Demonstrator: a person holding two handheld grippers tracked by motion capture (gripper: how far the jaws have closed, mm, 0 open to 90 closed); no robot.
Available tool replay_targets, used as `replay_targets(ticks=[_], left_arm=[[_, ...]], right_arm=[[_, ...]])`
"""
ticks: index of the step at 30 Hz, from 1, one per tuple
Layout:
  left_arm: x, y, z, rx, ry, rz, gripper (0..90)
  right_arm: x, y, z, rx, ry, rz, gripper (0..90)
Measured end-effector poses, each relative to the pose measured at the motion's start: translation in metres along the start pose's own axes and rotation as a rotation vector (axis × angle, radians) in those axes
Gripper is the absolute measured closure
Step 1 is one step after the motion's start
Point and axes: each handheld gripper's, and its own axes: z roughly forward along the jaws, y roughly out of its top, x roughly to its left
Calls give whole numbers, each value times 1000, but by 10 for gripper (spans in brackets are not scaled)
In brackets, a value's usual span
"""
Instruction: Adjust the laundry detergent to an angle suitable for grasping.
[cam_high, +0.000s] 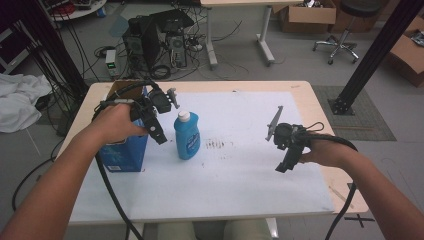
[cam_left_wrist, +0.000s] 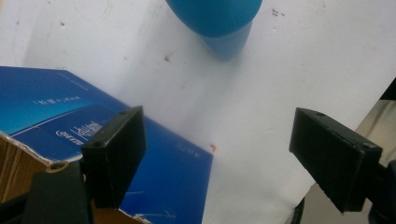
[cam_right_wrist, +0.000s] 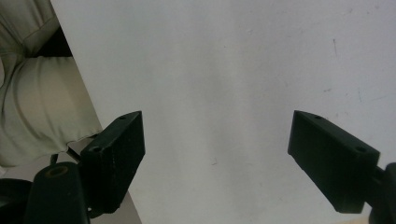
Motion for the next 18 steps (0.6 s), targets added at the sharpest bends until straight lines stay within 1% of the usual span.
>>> replay_targets(ticks=[5, 7, 9, 12, 13, 14, 15, 18], left_arm=[[0, 0, -1, 1, 8, -9, 194], [-1, 0, -2, 0, 11, -15, 191], [-1, 0, -2, 0, 13, -18, 190], [-2, -1, -4, 3, 10, -39, 188], [-2, -1, -4, 3, 10, -39, 188], [-3, -1, -6, -2, 9, -50, 188], [-3, -2, -8, -17, 13, -57, 188], [-4, -3, -12, -40, 24, -68, 187]], right_arm=[[1, 0, -2, 0, -4, 2, 188], [1, 0, -2, -9, -6, -2, 187], [2, 1, -2, -3, -5, -6, 188], [1, 1, -2, 7, -4, -7, 188], [1, 1, -2, 7, -4, -7, 188], [1, 2, -2, -3, -11, -5, 187], [1, 2, -2, -2, -11, -8, 187], [2, 3, -3, -7, -11, -11, 187]])
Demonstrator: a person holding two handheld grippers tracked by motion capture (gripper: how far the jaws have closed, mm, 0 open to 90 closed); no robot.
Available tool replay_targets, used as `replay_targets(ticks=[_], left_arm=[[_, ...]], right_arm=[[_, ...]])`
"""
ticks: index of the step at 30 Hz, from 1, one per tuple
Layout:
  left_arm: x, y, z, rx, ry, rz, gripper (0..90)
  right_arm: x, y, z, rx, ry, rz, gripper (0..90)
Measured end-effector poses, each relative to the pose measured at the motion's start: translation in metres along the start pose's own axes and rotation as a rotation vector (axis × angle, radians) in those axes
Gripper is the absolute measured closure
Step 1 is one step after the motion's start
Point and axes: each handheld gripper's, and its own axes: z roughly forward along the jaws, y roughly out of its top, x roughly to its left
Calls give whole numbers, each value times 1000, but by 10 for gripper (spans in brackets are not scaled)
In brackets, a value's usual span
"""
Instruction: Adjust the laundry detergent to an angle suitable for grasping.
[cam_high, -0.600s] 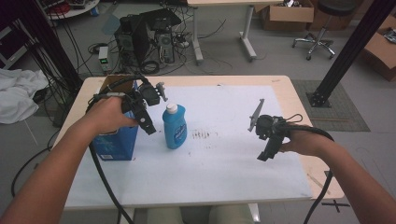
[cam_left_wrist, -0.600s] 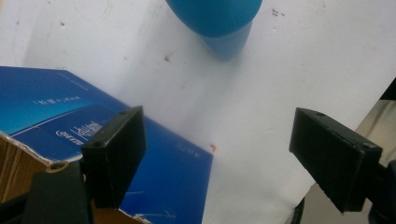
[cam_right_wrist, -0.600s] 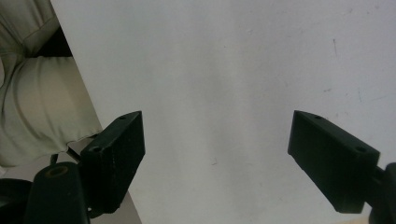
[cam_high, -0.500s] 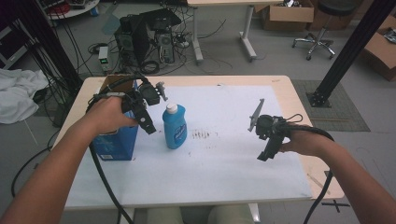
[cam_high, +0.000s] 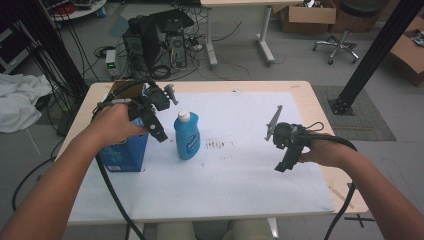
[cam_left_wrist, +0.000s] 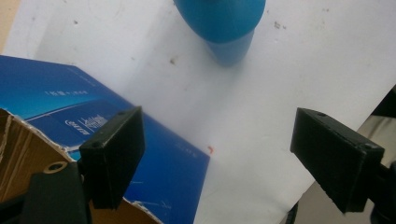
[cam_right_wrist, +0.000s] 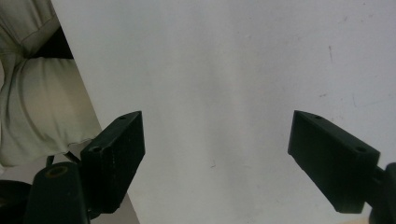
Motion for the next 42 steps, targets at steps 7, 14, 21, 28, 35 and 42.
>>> replay_targets(ticks=[7, 14, 21, 28, 35, 42], left_arm=[[-2, 1, -10, -48, -11, -35, 185], [-4, 7, -18, -66, -16, -118, 185], [-8, 16, -22, -79, -2, -161, 185], [-11, 24, -27, -102, -11, -191, 184], [-10, 27, -30, -104, -9, -206, 184], [-7, 27, -36, -98, 1, -235, 182]], right_arm=[[1, 2, 0, 3, -6, -7, 187], [1, 2, 0, -6, -7, -13, 188], [1, 3, 2, -4, -4, -12, 188], [-1, 3, 3, -2, -6, -16, 188], [-1, 3, 3, 0, -5, -20, 188], [-3, 2, -4, -17, -12, -10, 189]])
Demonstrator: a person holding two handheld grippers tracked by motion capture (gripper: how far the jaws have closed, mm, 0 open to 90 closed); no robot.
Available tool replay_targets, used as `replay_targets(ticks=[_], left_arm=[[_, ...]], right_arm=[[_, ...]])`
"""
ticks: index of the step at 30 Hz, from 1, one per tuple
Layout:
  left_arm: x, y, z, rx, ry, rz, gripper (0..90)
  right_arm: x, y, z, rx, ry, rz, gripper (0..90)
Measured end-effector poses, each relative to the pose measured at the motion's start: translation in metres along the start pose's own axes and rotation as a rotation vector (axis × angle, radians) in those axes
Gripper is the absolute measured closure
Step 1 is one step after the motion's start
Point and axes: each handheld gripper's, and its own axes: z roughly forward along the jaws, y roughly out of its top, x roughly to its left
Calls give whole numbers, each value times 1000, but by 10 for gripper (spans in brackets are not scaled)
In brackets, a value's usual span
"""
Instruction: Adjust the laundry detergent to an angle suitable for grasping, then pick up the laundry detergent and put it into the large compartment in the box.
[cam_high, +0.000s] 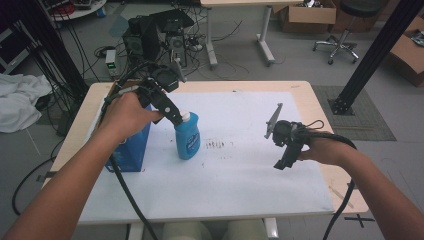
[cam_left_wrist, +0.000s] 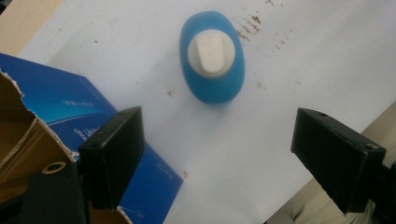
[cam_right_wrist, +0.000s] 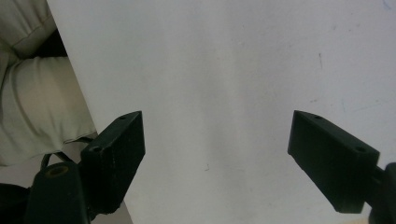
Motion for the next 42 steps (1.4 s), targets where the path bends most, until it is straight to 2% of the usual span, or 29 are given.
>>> replay_targets(ticks=[4, 9, 13, 14, 23, 30, 42], left_arm=[[0, 0, 3, 6, 15, -8, 182], [-1, 0, 7, 7, 8, 0, 183], [-1, 3, 8, 9, 8, -7, 183], [-2, 4, 8, 3, 13, -23, 183], [-4, 15, 14, 10, 42, -70, 183], [-4, 21, 23, 22, 42, -70, 184], [1, 32, 42, 55, 39, -105, 185]], right_arm=[[1, 1, 0, 6, -3, 1, 189], [4, 1, 2, 13, -1, -10, 191], [3, 1, -1, -7, -6, 0, 190], [4, 2, -1, -8, -8, -2, 190], [4, 5, 0, 1, -8, -16, 191], [2, 7, -1, -2, -11, -19, 192], [-1, 5, 2, 3, -6, -15, 194]])
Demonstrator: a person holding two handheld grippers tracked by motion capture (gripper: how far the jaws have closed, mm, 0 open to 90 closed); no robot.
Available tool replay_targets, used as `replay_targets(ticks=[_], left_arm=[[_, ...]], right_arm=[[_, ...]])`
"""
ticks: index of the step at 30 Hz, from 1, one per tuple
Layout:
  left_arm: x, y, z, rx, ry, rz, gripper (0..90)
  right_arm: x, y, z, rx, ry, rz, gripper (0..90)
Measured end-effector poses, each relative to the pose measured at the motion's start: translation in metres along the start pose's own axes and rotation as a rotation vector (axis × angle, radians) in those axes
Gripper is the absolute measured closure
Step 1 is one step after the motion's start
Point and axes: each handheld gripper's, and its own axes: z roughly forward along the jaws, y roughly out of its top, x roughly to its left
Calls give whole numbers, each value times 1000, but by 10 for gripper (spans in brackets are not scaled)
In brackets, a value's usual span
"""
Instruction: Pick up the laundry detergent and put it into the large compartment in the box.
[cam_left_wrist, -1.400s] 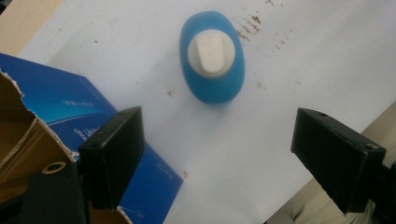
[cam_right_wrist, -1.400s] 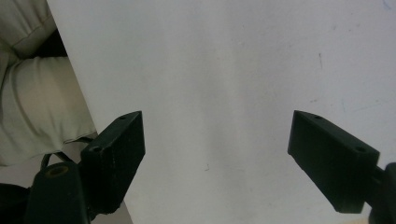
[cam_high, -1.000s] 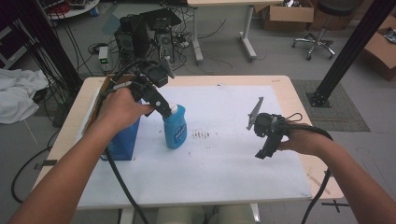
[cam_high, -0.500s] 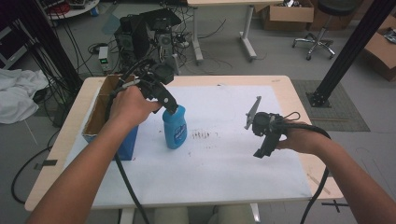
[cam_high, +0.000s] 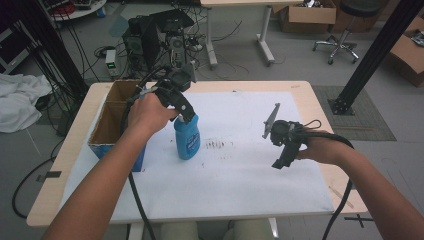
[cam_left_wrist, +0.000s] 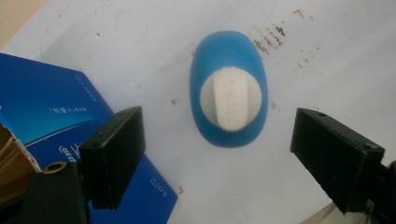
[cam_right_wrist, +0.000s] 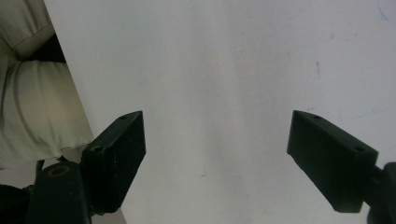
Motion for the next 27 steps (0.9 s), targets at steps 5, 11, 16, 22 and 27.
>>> replay_targets(ticks=[5, 11, 16, 22, 27], left_arm=[[0, 5, 6, 2, -7, -6, 185], [1, 10, 15, 14, -21, -15, 184], [0, 13, 22, 28, -30, -18, 184], [-2, 17, 32, 42, -35, -19, 185], [-4, 19, 38, 55, -38, -7, 187]], right_arm=[[-1, -1, 1, -3, 4, 1, 194], [-4, -2, 3, -2, 8, 6, 193], [-5, -3, 5, -1, 11, 13, 193], [-7, -4, 7, -1, 15, 12, 193], [-8, -4, 9, -3, 16, 8, 192]])
